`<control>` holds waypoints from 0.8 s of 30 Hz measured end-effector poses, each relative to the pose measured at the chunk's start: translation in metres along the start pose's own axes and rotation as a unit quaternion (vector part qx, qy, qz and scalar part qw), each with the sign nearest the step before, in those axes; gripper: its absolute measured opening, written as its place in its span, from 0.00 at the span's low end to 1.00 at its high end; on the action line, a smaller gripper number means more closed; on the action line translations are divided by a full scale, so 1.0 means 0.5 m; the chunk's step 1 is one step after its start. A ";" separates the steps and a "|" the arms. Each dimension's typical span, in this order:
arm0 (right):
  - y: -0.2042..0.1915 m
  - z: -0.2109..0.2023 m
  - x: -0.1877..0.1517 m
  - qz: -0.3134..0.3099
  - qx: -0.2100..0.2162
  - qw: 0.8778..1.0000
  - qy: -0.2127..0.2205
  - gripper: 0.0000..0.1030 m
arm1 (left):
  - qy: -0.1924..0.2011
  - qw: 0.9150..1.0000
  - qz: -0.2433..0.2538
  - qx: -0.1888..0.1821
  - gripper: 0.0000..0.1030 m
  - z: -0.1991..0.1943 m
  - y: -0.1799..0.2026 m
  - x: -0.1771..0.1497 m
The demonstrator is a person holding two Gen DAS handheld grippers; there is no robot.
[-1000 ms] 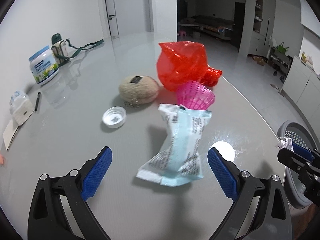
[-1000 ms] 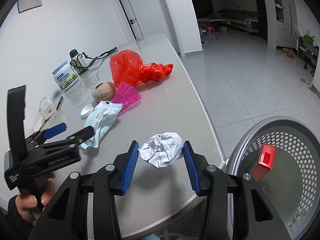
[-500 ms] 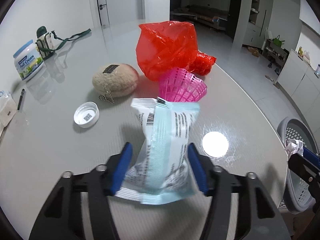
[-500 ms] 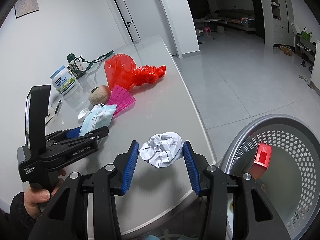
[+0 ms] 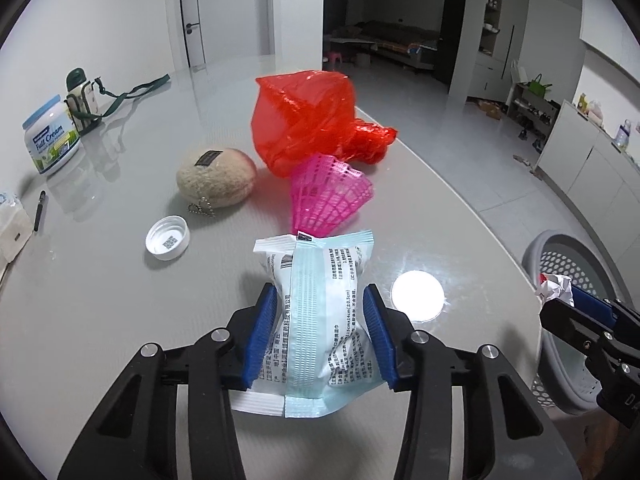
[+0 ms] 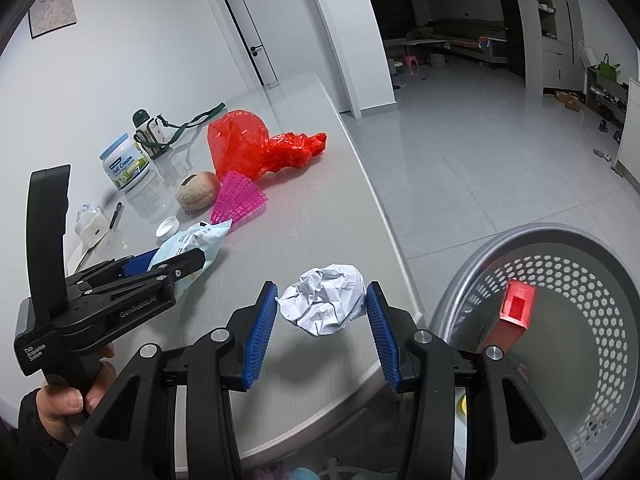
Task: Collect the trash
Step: 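Hold the foil ball in the right tool while the left tool grasps the blue-white wrapper packet, then carry the foil ball and wrapper packet over the basket and open both tools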
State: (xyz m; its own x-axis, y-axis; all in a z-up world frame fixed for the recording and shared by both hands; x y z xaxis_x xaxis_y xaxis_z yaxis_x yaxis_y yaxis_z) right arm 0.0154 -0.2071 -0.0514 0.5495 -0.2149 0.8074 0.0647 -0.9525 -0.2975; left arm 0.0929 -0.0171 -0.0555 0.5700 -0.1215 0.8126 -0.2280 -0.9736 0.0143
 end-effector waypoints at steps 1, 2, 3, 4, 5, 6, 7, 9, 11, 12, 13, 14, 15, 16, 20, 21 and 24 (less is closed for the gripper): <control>0.002 -0.004 -0.001 0.001 -0.002 1.000 0.001 0.43 | -0.001 1.000 -0.001 -0.003 0.43 -0.002 0.003 -0.001; 0.005 -0.009 -0.001 0.002 -0.003 1.000 0.003 0.43 | -0.002 1.000 -0.001 -0.006 0.43 -0.004 0.007 -0.003; 0.008 -0.012 -0.002 0.003 -0.005 1.000 0.004 0.43 | -0.002 1.000 -0.001 -0.009 0.42 -0.006 0.010 -0.004; 0.013 -0.020 -0.004 0.005 -0.006 1.000 0.006 0.43 | -0.003 1.000 0.001 -0.012 0.42 -0.008 0.015 -0.005; 0.016 -0.024 -0.005 0.006 -0.007 1.000 0.007 0.43 | -0.002 1.000 0.002 -0.013 0.42 -0.011 0.020 -0.007; 0.020 -0.027 -0.005 0.007 -0.008 1.000 0.009 0.43 | -0.002 1.000 0.003 -0.015 0.41 -0.013 0.025 -0.008; 0.021 -0.029 -0.005 0.008 -0.009 1.000 0.009 0.43 | -0.002 1.000 0.004 -0.016 0.41 -0.016 0.030 -0.009; 0.026 -0.035 -0.006 0.010 -0.012 1.000 0.012 0.43 | -0.002 1.000 0.005 -0.019 0.40 -0.022 0.037 -0.011; 0.031 -0.041 -0.007 0.012 -0.014 1.000 0.014 0.43 | 0.000 1.000 0.007 -0.022 0.40 -0.029 0.044 -0.012; 0.034 -0.043 -0.008 0.013 -0.015 1.000 0.015 0.43 | 0.001 1.000 0.008 -0.023 0.40 -0.032 0.049 -0.013; 0.037 -0.046 -0.008 0.015 -0.016 1.000 0.016 0.43 | 0.001 1.000 0.009 -0.025 0.40 -0.032 0.049 -0.011; 0.041 -0.049 -0.008 0.016 -0.017 1.000 0.017 0.43 | 0.002 1.000 0.012 -0.027 0.40 -0.035 0.055 -0.011; 0.044 -0.053 -0.009 0.018 -0.018 1.000 0.018 0.43 | 0.003 0.999 0.013 -0.029 0.40 -0.038 0.060 -0.011; 0.048 -0.057 -0.010 0.019 -0.018 0.999 0.019 0.43 | 0.004 0.999 0.016 -0.031 0.39 -0.042 0.067 -0.011; 0.062 -0.070 -0.013 0.026 -0.023 0.999 0.024 0.43 | 0.007 0.999 0.023 -0.038 0.39 -0.050 0.086 -0.008; 0.066 -0.073 -0.013 0.027 -0.024 0.999 0.025 0.43 | 0.008 0.999 0.025 -0.041 0.39 -0.052 0.093 -0.007; 0.078 -0.081 -0.014 0.031 -0.028 0.999 0.029 0.43 | 0.011 0.998 0.031 -0.047 0.38 -0.058 0.113 -0.005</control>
Point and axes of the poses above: each gripper's, at about its wrist camera, not at the fingertips, and z roughly the way its jaws point, y to its right, x to its top, the point moved 2 cm from there along z, roughly the way its jaws point, and after that the axes turned 14 degrees about y, right-handed, at the moved point
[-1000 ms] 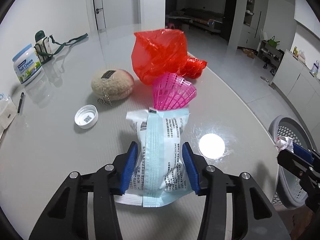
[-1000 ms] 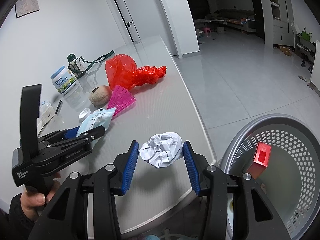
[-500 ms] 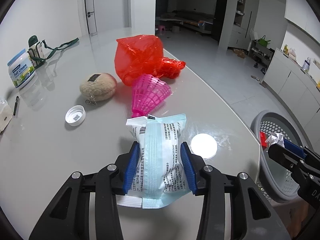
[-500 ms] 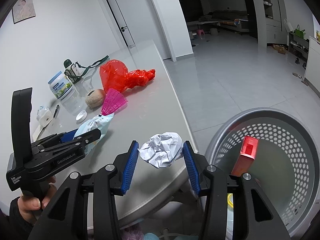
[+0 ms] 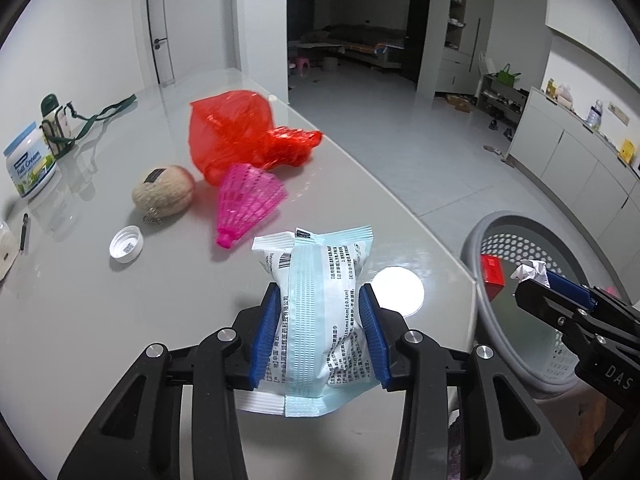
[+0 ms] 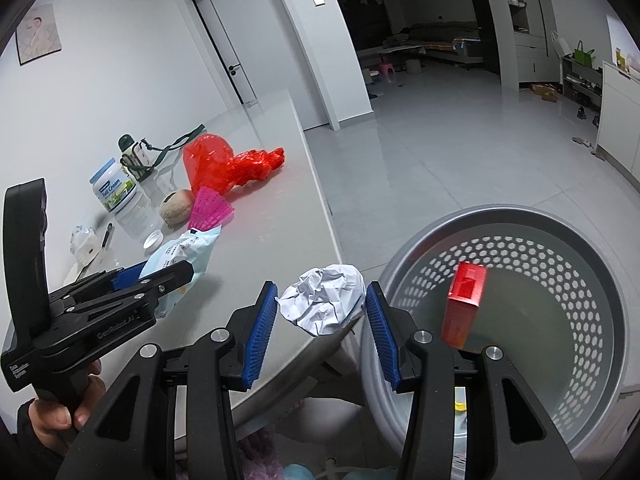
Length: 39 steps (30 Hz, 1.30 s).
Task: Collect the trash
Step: 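Carry the foil ball and wrapper packet over the basket and open both tools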
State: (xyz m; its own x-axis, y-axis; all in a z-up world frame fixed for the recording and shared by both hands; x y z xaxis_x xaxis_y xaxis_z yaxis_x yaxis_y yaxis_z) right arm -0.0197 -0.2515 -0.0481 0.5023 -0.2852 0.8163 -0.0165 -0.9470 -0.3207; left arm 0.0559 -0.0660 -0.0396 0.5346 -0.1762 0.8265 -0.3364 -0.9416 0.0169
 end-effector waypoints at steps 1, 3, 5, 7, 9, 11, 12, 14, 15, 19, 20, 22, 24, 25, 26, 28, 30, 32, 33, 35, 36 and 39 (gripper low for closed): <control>0.006 -0.003 0.000 0.002 -0.002 1.000 0.001 0.43 | 0.001 1.000 0.002 -0.003 0.38 -0.001 0.007 0.002; 0.017 -0.008 0.000 0.007 -0.006 1.000 0.004 0.43 | 0.002 1.000 0.007 -0.008 0.38 0.002 0.016 0.005; 0.033 -0.016 -0.001 0.013 -0.012 1.000 0.007 0.43 | 0.003 1.000 0.013 -0.014 0.38 0.002 0.032 0.007; 0.047 -0.022 -0.003 0.019 -0.018 1.000 0.009 0.43 | 0.003 1.000 0.019 -0.021 0.38 0.003 0.049 0.008; 0.067 -0.031 -0.006 0.026 -0.027 0.999 0.011 0.43 | 0.003 0.999 0.027 -0.031 0.38 0.005 0.072 0.012; 0.087 -0.042 -0.009 0.033 -0.036 0.999 0.014 0.43 | 0.002 0.998 0.035 -0.043 0.38 0.009 0.097 0.015; 0.096 -0.046 -0.010 0.036 -0.041 0.998 0.015 0.43 | 0.002 0.998 0.039 -0.050 0.38 0.012 0.112 0.017; 0.124 -0.060 -0.013 0.045 -0.054 0.997 0.017 0.43 | 0.004 0.997 0.047 -0.066 0.38 0.015 0.143 0.021; 0.138 -0.067 -0.016 0.049 -0.061 0.997 0.018 0.43 | 0.003 0.996 0.051 -0.072 0.38 0.016 0.155 0.023; 0.190 -0.093 -0.027 0.068 -0.088 0.994 0.019 0.43 | -0.001 0.992 0.071 -0.105 0.38 0.024 0.223 0.022; 0.206 -0.100 -0.032 0.075 -0.096 0.992 0.019 0.43 | -0.003 0.990 0.077 -0.116 0.38 0.028 0.244 0.020; 0.226 -0.110 -0.038 0.084 -0.107 0.991 0.018 0.43 | -0.009 0.987 0.088 -0.133 0.38 0.035 0.280 0.014; 0.247 -0.121 -0.044 0.092 -0.119 0.989 0.018 0.43 | -0.015 0.984 0.098 -0.145 0.38 0.044 0.309 0.005; 0.257 -0.126 -0.048 0.094 -0.125 0.988 0.017 0.43 | -0.020 0.983 0.103 -0.152 0.38 0.050 0.325 -0.002; 0.263 -0.128 -0.050 0.096 -0.129 0.987 0.016 0.43 | -0.025 0.981 0.107 -0.157 0.38 0.054 0.337 -0.008; 0.279 -0.134 -0.058 0.100 -0.138 0.985 0.013 0.43 | -0.034 0.979 0.114 -0.167 0.38 0.063 0.362 -0.022; 0.291 -0.136 -0.064 0.104 -0.146 0.984 0.010 0.43 | -0.041 0.977 0.118 -0.173 0.38 0.073 0.378 -0.030; 0.304 -0.139 -0.072 0.107 -0.150 0.983 0.007 0.43 | -0.047 0.976 0.119 -0.176 0.38 0.080 0.391 -0.036; 0.310 -0.138 -0.076 0.110 -0.151 0.982 0.005 0.43 | -0.050 0.976 0.120 -0.177 0.38 0.087 0.396 -0.038; 0.316 -0.135 -0.080 0.112 -0.155 0.982 0.001 0.43 | -0.054 0.975 0.122 -0.175 0.38 0.094 0.404 -0.042; 0.320 -0.135 -0.083 0.112 -0.157 0.981 -0.001 0.43 | -0.056 0.975 0.123 -0.174 0.38 0.098 0.408 -0.044; 0.325 -0.131 -0.086 0.110 -0.160 0.981 -0.003 0.43 | -0.062 0.976 0.121 -0.173 0.39 0.103 0.406 -0.052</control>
Point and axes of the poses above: each gripper's, at about its wrist camera, not at the fingertips, and z roughly the way its jaws point, y to its right, x to its top, the point moved 2 cm from there along z, roughly the way its jaws point, and after that the axes turned 14 degrees about y, right-handed, at the moved point
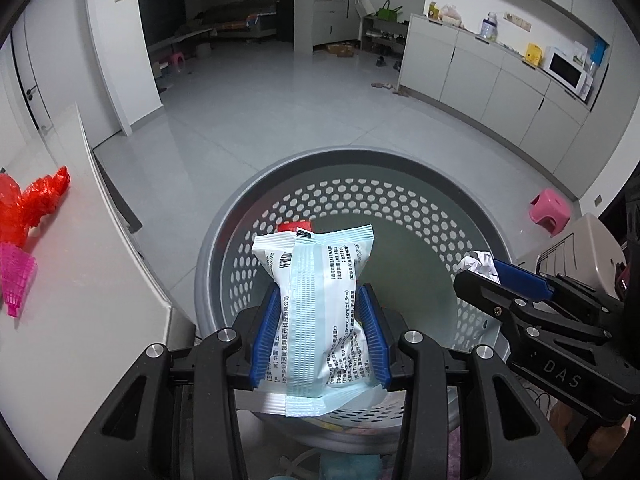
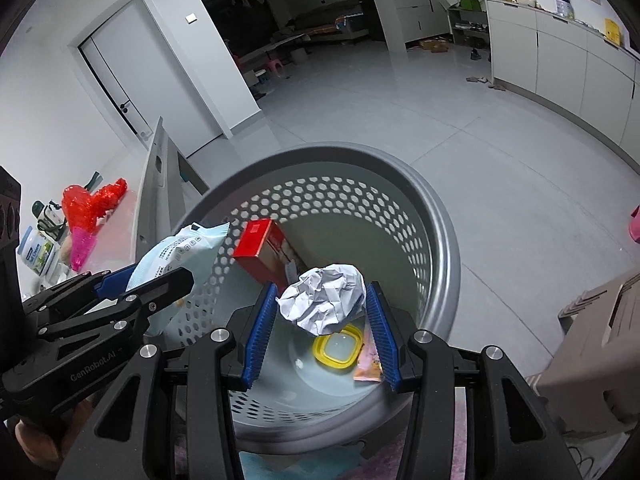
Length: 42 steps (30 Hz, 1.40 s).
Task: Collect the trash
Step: 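Carry the foil ball and wrapper packet over the basket and open both tools, then withdraw both tools from the basket back toward the table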
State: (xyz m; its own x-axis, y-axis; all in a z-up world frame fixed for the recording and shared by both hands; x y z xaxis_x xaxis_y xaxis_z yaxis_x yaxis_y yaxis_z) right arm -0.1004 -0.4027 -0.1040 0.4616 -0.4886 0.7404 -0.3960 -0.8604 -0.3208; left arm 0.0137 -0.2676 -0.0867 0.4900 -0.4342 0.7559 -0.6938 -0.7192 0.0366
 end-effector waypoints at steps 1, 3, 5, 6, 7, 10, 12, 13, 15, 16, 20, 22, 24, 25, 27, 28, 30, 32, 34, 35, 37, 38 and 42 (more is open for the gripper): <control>0.001 0.002 -0.001 -0.001 -0.001 1.000 -0.001 0.43 | -0.002 1.000 -0.001 0.000 0.39 0.003 0.001 0.001; 0.004 0.003 -0.002 -0.001 -0.001 1.000 -0.002 0.43 | -0.005 1.000 -0.002 0.001 0.39 0.008 -0.001 -0.002; 0.006 0.004 -0.001 -0.001 -0.001 1.000 -0.002 0.43 | -0.008 1.000 -0.002 0.004 0.41 0.010 0.001 -0.002; 0.003 0.004 -0.001 -0.002 0.000 1.000 -0.002 0.43 | -0.008 1.000 -0.003 0.005 0.41 0.011 0.000 -0.004; 0.003 0.004 -0.001 -0.002 -0.001 1.000 -0.001 0.43 | -0.006 1.000 -0.005 0.007 0.41 0.010 -0.002 -0.002; 0.000 0.004 -0.001 -0.003 -0.002 1.000 0.002 0.46 | -0.002 1.000 -0.006 0.011 0.46 0.011 -0.001 -0.002; 0.002 0.001 -0.001 -0.001 -0.003 1.000 0.005 0.52 | -0.001 1.000 -0.006 0.013 0.53 0.005 -0.007 -0.002; 0.004 -0.001 0.000 0.001 -0.003 1.000 0.008 0.57 | 0.000 1.000 -0.006 0.014 0.55 0.003 -0.009 -0.003; 0.005 -0.004 0.001 0.002 -0.004 1.000 0.011 0.57 | 0.000 1.000 -0.006 0.014 0.56 0.001 -0.009 -0.004; 0.006 -0.005 0.002 0.003 -0.004 1.000 0.011 0.57 | 0.000 1.000 -0.006 0.015 0.56 0.000 -0.008 -0.004; 0.005 -0.007 0.002 0.003 -0.003 1.000 0.011 0.57 | 0.000 1.000 -0.009 0.016 0.57 -0.006 -0.012 -0.005; 0.003 -0.009 0.001 0.001 -0.002 1.000 0.010 0.57 | 0.001 1.000 -0.011 0.018 0.60 -0.008 -0.012 -0.006; 0.003 -0.011 0.001 -0.001 -0.002 1.000 0.010 0.57 | 0.001 1.000 -0.012 0.019 0.62 -0.009 -0.015 -0.007; 0.003 -0.013 0.001 -0.001 -0.002 1.000 0.010 0.57 | 0.001 1.000 -0.013 0.020 0.62 -0.011 -0.016 -0.007; 0.000 -0.015 0.003 -0.002 -0.003 1.000 0.011 0.57 | 0.001 1.000 -0.014 0.020 0.62 -0.012 -0.019 -0.007; -0.001 -0.016 0.003 -0.002 -0.003 1.000 0.011 0.57 | 0.002 1.000 -0.014 0.021 0.62 -0.014 -0.020 -0.006; -0.003 -0.017 0.002 -0.001 -0.003 1.000 0.011 0.57 | 0.005 1.000 -0.013 0.023 0.62 -0.020 -0.022 -0.007; -0.006 -0.020 0.003 -0.002 -0.002 1.000 0.011 0.57 | 0.008 1.000 -0.013 0.025 0.64 -0.025 -0.025 -0.007; -0.007 -0.023 0.002 -0.003 0.000 1.000 0.012 0.57 | 0.011 1.000 -0.015 0.025 0.65 -0.031 -0.027 -0.007; -0.009 -0.025 0.003 -0.004 0.000 1.000 0.012 0.57 | 0.012 0.999 -0.016 0.026 0.66 -0.033 -0.027 -0.008; -0.011 -0.027 0.002 -0.006 0.001 1.000 0.013 0.57 | 0.015 0.999 -0.017 0.027 0.68 -0.038 -0.028 -0.009; -0.014 -0.029 0.002 -0.007 0.001 1.000 0.014 0.58 | 0.016 0.999 -0.018 0.028 0.68 -0.040 -0.030 -0.008; -0.022 -0.038 0.004 -0.012 0.002 1.000 0.017 0.59 | 0.024 0.999 -0.026 0.027 0.74 -0.054 -0.038 -0.007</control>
Point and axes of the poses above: each gripper's, at about its wrist camera, not at the fingertips, and z roughly the way its jaws point, y to its right, x to its top, the point moved 2 cm from there along z, roughly the way its jaws point, and after that the axes turned 14 degrees about y, right-handed, at the moved point
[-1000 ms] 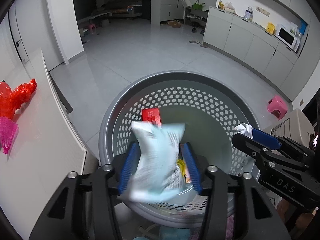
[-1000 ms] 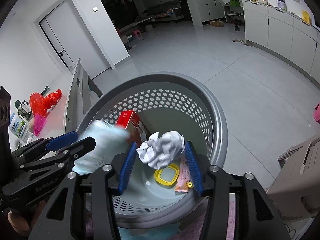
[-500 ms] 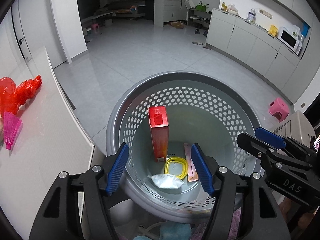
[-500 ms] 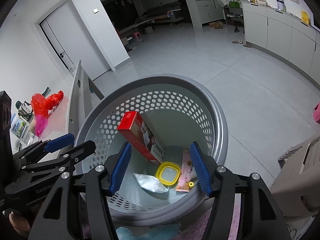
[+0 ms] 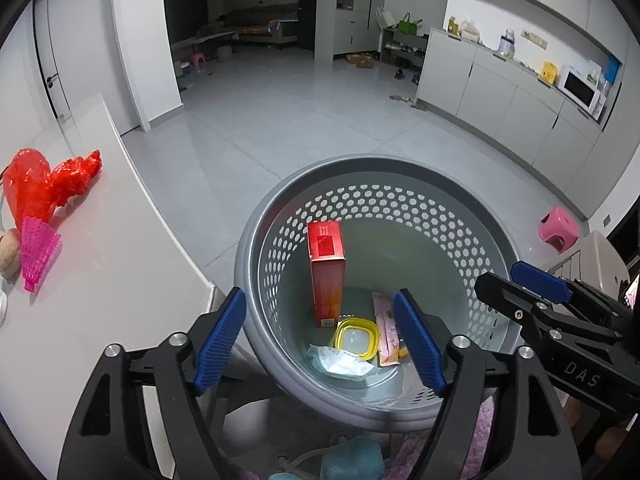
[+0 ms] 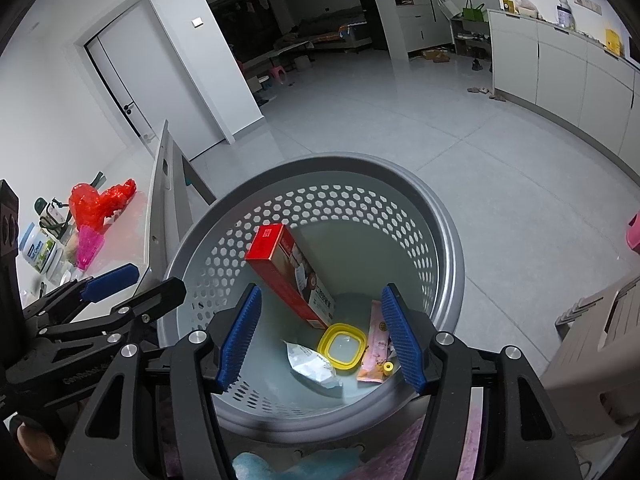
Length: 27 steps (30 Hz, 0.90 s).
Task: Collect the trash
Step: 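Withdraw both tools from the basket back toward the table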
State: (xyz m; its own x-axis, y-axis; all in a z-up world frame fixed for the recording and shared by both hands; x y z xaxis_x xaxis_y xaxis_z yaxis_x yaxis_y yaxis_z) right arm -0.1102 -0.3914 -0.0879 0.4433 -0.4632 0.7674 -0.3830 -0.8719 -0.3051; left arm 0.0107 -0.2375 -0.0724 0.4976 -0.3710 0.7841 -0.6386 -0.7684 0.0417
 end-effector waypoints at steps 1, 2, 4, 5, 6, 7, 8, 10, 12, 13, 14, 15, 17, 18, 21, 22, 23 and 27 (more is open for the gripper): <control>-0.002 -0.002 0.001 -0.001 0.000 1.000 0.002 0.60 | 0.002 1.000 -0.002 0.001 0.74 -0.003 -0.002 0.002; -0.005 -0.004 0.002 -0.002 0.000 1.000 0.003 0.61 | 0.005 1.000 -0.003 0.002 0.74 -0.008 -0.005 0.003; -0.012 -0.008 0.003 -0.005 0.002 1.000 0.007 0.61 | 0.010 1.000 -0.005 0.006 0.76 -0.017 -0.012 0.006; -0.016 -0.010 0.003 -0.006 0.003 1.000 0.008 0.62 | 0.012 1.000 -0.007 0.007 0.77 -0.020 -0.017 0.006; -0.021 -0.012 0.004 -0.008 0.004 1.000 0.009 0.62 | 0.015 1.000 -0.008 0.009 0.78 -0.024 -0.021 0.006; -0.026 -0.014 0.005 -0.009 0.007 1.000 0.010 0.62 | 0.019 1.000 -0.010 0.011 0.78 -0.031 -0.026 0.008; -0.032 -0.016 0.005 -0.011 0.010 1.000 0.010 0.62 | 0.022 1.000 -0.011 0.012 0.79 -0.035 -0.030 0.008; -0.041 -0.020 0.005 -0.014 0.013 1.000 0.012 0.62 | 0.030 0.999 -0.015 0.017 0.79 -0.049 -0.041 0.011; -0.054 -0.023 0.008 -0.020 0.018 1.000 0.014 0.62 | 0.037 0.999 -0.018 0.022 0.80 -0.062 -0.050 0.015; -0.061 -0.023 0.010 -0.022 0.020 0.999 0.015 0.63 | 0.040 0.999 -0.019 0.025 0.81 -0.068 -0.053 0.015; -0.070 -0.023 0.012 -0.025 0.025 0.999 0.016 0.64 | 0.045 0.998 -0.022 0.029 0.82 -0.078 -0.061 0.016; -0.077 -0.024 0.013 -0.028 0.028 0.999 0.018 0.65 | 0.049 0.998 -0.026 0.032 0.82 -0.085 -0.069 0.016; -0.094 -0.024 0.013 -0.034 0.035 0.999 0.018 0.65 | 0.055 0.997 -0.035 0.037 0.83 -0.097 -0.086 0.015; -0.101 -0.025 0.012 -0.038 0.037 0.998 0.018 0.65 | 0.058 0.997 -0.040 0.041 0.84 -0.104 -0.097 0.014; -0.130 -0.020 0.010 -0.049 0.049 0.997 0.015 0.65 | 0.066 0.995 -0.052 0.054 0.84 -0.125 -0.125 0.010; -0.144 -0.017 0.009 -0.054 0.055 0.997 0.014 0.65 | 0.070 0.994 -0.059 0.060 0.84 -0.133 -0.139 0.007; -0.153 -0.014 0.009 -0.058 0.058 0.997 0.013 0.65 | 0.073 0.993 -0.063 0.064 0.84 -0.140 -0.150 0.005; -0.210 0.002 0.006 -0.081 0.079 0.994 0.007 0.65 | 0.085 0.989 -0.084 0.087 0.85 -0.172 -0.203 -0.006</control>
State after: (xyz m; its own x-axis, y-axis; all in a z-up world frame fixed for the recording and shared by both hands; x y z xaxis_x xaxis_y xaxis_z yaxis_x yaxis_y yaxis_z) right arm -0.0682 -0.3014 -0.0542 0.4777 -0.3135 0.8207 -0.1743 -0.9494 -0.2612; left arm 0.0237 -0.1137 -0.0258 0.4738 -0.1484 0.8680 -0.4363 -0.8958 0.0850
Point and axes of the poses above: each gripper's, at about its wrist camera, not at the fingertips, and z roughly the way its jaws point, y to its right, x to its top, the point moved 2 cm from there along z, roughly the way its jaws point, and after that the axes turned 14 degrees about y, right-handed, at the moved point
